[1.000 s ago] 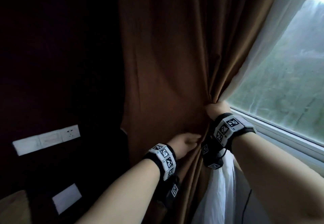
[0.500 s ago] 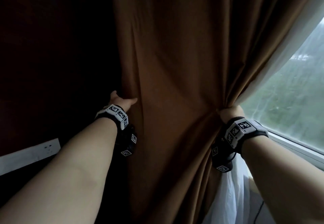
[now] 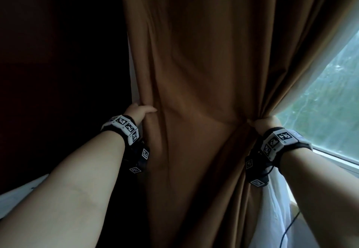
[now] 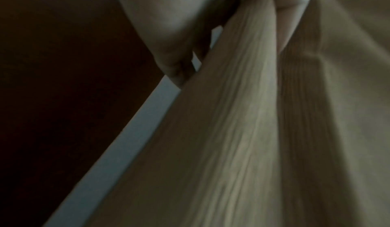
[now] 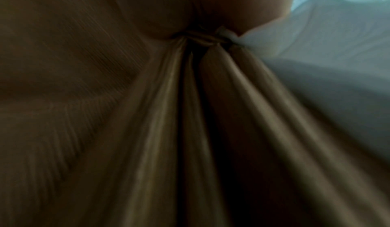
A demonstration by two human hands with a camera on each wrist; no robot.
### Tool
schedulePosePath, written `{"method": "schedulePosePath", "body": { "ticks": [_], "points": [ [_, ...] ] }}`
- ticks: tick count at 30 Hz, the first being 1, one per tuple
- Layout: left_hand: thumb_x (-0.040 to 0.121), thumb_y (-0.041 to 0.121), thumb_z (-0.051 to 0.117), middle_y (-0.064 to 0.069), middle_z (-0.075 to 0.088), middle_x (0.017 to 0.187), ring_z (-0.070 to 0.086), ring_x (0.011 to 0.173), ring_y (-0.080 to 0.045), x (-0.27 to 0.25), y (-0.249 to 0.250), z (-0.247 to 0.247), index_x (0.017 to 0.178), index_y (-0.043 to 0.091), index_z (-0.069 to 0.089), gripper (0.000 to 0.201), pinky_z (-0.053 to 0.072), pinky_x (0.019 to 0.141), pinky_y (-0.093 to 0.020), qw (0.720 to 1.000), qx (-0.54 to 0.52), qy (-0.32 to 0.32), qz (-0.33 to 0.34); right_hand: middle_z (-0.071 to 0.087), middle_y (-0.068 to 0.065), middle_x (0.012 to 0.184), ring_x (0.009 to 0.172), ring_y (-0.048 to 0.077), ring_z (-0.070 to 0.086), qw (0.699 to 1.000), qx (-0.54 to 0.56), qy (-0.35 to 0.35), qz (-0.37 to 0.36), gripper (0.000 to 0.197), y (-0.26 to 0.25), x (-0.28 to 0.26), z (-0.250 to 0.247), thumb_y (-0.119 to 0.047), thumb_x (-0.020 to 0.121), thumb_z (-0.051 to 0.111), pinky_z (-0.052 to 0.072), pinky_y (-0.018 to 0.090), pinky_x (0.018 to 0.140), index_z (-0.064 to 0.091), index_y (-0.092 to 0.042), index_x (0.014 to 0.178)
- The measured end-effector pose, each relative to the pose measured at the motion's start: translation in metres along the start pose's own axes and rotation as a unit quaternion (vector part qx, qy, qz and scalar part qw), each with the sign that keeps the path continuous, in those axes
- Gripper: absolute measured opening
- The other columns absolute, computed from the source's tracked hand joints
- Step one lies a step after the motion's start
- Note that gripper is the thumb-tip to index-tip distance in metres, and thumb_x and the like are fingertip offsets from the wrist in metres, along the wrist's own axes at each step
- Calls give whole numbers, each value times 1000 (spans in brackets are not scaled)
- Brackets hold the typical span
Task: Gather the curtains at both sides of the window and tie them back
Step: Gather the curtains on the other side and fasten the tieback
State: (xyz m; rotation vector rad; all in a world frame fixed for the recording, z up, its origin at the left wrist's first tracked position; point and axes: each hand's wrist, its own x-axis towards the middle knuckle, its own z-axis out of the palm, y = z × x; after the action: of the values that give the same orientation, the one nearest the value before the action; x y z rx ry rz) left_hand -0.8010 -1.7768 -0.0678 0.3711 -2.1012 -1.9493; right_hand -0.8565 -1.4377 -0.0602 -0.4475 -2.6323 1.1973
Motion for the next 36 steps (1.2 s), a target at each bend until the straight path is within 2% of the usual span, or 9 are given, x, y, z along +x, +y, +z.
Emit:
{"method": "schedulePosePath", "body": {
  "ticks": [5, 9, 12, 16, 20, 28, 30, 34, 36],
  "points": [
    [39, 23, 74, -16, 67, 109, 65, 95, -31, -36, 10, 12, 121, 6, 56, 85, 52, 90, -44, 999, -22, -8, -24, 58, 22, 124, 114, 35, 56, 1000, -1, -7, -22, 50, 3, -6, -2, -25, 83, 66, 44, 40, 93, 55, 5, 122],
    [71, 23, 74, -5, 65, 109, 62, 97, -24, -75, 21, 45, 109, 13, 60, 42, 49, 92, -33, 998, 35, -21, 37, 58, 22, 123, 113, 36, 56, 999, 4, -15, -49, 47, 7, -16, -4, -25, 84, 65, 44, 40, 92, 55, 2, 122],
    [86, 35, 62, 16, 45, 108, 48, 102, -11, -100, 23, 53, 125, 13, 53, 46, 37, 92, -21, 982, 141, 35, 122, 58, 22, 124, 114, 37, 56, 997, 10, -22, -70, 48, 11, -23, -6, -26, 83, 65, 45, 41, 95, 54, -1, 123],
    [85, 52, 53, -4, 37, 137, 45, 122, -22, -127, 19, 35, 121, 8, 57, 57, 36, 108, -34, 953, 216, 135, 165, 56, 22, 126, 116, 38, 54, 994, 10, -45, -98, 48, 15, -33, -9, -26, 84, 62, 43, 39, 92, 52, -2, 124],
    [90, 45, 49, -7, 54, 119, 56, 104, -22, -156, 27, 22, 105, 6, 61, 43, 45, 92, -31, 931, 262, 149, 208, 56, 21, 125, 114, 37, 55, 992, 15, -58, -114, 45, 18, -43, -10, -22, 86, 61, 43, 37, 90, 50, -3, 125],
    [95, 13, 47, -6, 49, 128, 49, 117, -15, -194, 42, 70, 130, 15, 49, 36, 29, 95, -13, 950, 204, 79, 222, 58, 20, 124, 112, 35, 56, 981, 40, -112, -151, 44, 25, -72, -19, -19, 84, 61, 44, 35, 89, 51, -5, 125],
    [82, 11, 60, -7, 47, 124, 53, 105, -16, -201, 44, 89, 127, 23, 38, 52, 38, 95, -23, 963, 159, 45, 212, 59, 19, 123, 112, 35, 57, 978, 57, -118, -163, 44, 28, -78, -21, -18, 83, 62, 45, 36, 89, 52, -5, 124],
    [65, 15, 73, -12, 47, 135, 50, 121, -28, -197, 39, 109, 135, 22, 26, 84, 42, 104, -44, 991, 31, 111, 71, 58, 19, 125, 114, 35, 56, 973, 75, -128, -175, 48, 34, -87, -27, -18, 83, 63, 44, 34, 90, 49, -6, 126],
    [74, 5, 69, -13, 60, 121, 58, 111, -30, -200, 40, 114, 130, 7, 43, 62, 45, 100, -44, 995, 14, 92, 26, 58, 19, 125, 114, 34, 55, 972, 69, -137, -177, 48, 38, -89, -31, -20, 84, 63, 44, 33, 88, 48, -5, 127]
  ]
}}
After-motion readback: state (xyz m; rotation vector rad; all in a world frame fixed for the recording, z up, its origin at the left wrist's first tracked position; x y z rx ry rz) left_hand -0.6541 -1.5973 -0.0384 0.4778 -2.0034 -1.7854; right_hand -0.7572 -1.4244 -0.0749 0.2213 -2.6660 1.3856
